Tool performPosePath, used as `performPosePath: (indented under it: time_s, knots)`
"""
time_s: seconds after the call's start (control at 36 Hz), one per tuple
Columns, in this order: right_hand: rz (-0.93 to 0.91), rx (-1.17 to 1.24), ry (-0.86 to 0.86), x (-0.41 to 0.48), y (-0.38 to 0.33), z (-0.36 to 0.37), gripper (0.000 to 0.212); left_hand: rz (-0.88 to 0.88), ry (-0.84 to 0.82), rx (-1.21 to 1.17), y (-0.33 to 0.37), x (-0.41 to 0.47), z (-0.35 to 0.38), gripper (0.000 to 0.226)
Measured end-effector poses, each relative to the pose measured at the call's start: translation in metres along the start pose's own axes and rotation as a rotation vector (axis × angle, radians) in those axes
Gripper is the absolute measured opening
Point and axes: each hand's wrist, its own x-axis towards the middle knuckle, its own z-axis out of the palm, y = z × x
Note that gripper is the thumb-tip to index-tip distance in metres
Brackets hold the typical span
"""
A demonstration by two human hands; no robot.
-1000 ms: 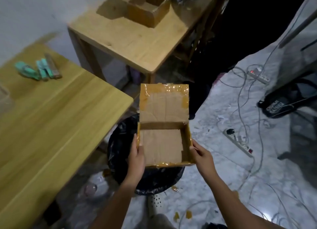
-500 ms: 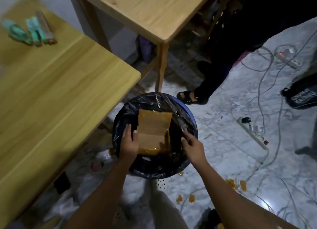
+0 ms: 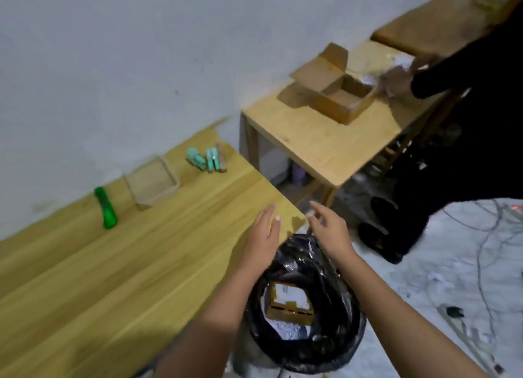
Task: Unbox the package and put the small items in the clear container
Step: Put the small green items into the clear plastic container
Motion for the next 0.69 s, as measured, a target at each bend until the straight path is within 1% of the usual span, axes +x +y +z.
performPosePath:
  time_s: [0.11,0.19,0.28,0.36,0.42,0.47,0.53,0.61,0.69]
  knots:
    - [-0.079,0.020,-0.089,0.044,-0.059,0.040,0.040,-0.059,0.282,-0.006,-0.015,0.030,-0.090,0.043]
    - [-0.132,-0.019,-0.133,0.076,-0.095,0.079,0.042,-0.146,0.492,0.034,-0.049,0.051,-0.154,0.044]
    - [-0.169,-0.058,-0.172,0.108,-0.122,0.119,0.045,-0.265,0.632,0.066,-0.097,0.070,-0.209,0.047]
    - [-0.167,-0.093,-0.182,0.138,-0.140,0.157,0.049,-0.359,0.639,0.078,-0.145,0.083,-0.242,0.050]
    - [-0.171,-0.097,-0.165,0.157,-0.145,0.180,0.054,-0.395,0.617,0.061,-0.170,0.091,-0.252,0.052]
    - [-0.169,-0.102,-0.155,0.173,-0.148,0.199,0.062,-0.411,0.637,0.006,-0.188,0.097,-0.255,0.052]
    - [-0.158,-0.132,-0.140,0.185,-0.149,0.214,0.070,-0.421,0.638,-0.062,-0.198,0.103,-0.252,0.053]
    - [-0.154,-0.210,-0.121,0.199,-0.150,0.235,0.081,-0.416,0.578,-0.145,-0.206,0.110,-0.245,0.054]
    - [-0.195,-0.367,-0.086,0.211,-0.152,0.255,0.086,-0.382,0.567,-0.175,-0.209,0.118,-0.239,0.052]
